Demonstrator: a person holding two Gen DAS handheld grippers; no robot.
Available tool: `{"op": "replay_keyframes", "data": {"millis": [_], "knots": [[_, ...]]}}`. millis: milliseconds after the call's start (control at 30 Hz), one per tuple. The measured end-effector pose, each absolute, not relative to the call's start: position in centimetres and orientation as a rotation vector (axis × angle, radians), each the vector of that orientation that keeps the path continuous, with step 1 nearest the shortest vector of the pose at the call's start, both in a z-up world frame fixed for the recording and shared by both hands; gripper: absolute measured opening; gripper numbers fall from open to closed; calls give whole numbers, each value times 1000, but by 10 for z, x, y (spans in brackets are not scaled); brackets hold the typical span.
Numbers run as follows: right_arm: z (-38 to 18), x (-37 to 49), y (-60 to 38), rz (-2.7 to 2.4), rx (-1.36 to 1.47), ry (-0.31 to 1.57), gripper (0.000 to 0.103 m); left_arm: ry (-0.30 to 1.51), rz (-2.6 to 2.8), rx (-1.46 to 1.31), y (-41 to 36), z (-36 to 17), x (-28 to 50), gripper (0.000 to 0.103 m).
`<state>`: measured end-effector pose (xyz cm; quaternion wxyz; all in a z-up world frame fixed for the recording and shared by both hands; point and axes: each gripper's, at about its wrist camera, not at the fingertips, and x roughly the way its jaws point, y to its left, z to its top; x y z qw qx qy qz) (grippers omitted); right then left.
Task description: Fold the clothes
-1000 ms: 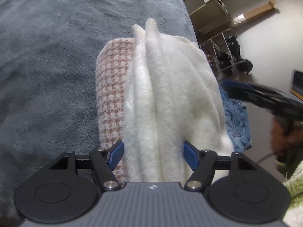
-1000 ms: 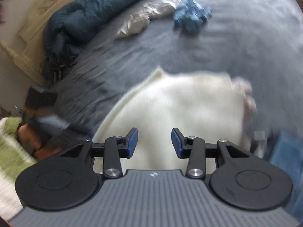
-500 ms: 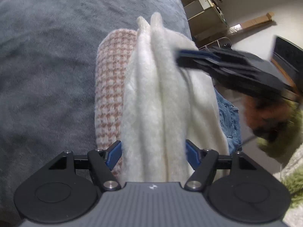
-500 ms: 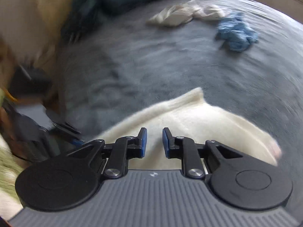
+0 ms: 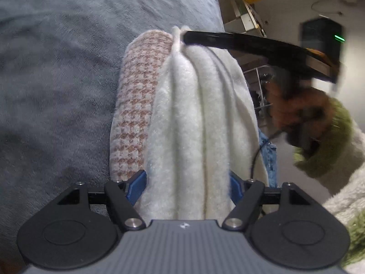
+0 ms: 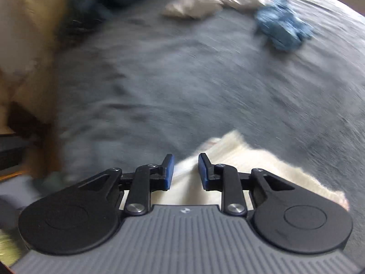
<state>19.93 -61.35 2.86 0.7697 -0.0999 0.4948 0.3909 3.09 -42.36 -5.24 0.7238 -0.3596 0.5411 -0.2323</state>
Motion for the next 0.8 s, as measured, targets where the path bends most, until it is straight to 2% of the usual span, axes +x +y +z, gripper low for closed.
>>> {"op": "replay_keyframes", "data": {"millis": [133,433,600,700,767,800], "knots": [[21,224,-613,663,-113,1104,22,1192,-522,-868,-414,-59,28,74],[93,162,-707,347,-63,1147,26,1211,-542,-829,-379,-48,23,73],[76,124,-767,122,60,1219,27,1240,-496,-738,-385,-49,23,75],[70,108,-801,63,222,1233,28,1228,-452,-706,-385,-27,18,73],[68,106,-819,103,356,1196,43,1213,-427,-675,-387,-11,15,73],[65,108,-826,131,417,1174,47,1212,-414,-671,-391,-6,13,73]]}}
